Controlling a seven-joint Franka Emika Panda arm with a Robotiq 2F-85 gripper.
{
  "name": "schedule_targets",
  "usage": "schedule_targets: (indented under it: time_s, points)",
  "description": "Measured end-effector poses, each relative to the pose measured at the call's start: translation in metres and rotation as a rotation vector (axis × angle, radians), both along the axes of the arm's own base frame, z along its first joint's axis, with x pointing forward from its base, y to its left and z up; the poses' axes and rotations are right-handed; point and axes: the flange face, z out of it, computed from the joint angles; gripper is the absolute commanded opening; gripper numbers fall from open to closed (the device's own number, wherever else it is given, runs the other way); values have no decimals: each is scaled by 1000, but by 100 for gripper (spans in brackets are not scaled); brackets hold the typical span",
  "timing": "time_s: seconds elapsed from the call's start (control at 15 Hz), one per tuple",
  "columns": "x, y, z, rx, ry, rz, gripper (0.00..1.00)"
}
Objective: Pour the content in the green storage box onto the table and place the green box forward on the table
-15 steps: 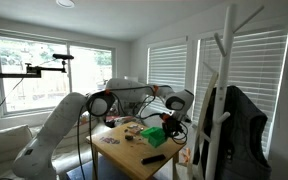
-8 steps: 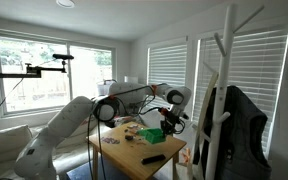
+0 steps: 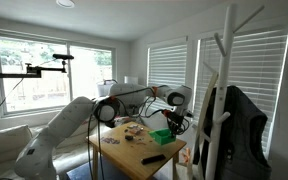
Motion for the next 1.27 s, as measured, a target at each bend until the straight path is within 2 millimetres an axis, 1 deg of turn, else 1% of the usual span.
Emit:
schedule_targets:
  time_s: [0.13,0.27,0.53,0.6,0.67,0.87,1.0,1.07,1.13,1.2,1.27]
  points:
    - [3,2,-4,-6,-5,-24,1]
    - [8,9,-10,-10,-2,-33,1]
    - [18,24,-29,-17,4,-45,1]
    - [19,25,-33,-16,8,-49,31]
    - [20,25,-36,-18,12,-53,32]
    - [20,22,-38,-24,15,-66,50]
    - [20,20,-26,-31,-3,-69,65]
    - [19,19,-14,-35,-21,-66,72]
    - [17,19,2,-39,-46,-59,79]
    - [14,20,23,-41,-76,-44,85]
    - [10,22,47,-43,-112,-17,68]
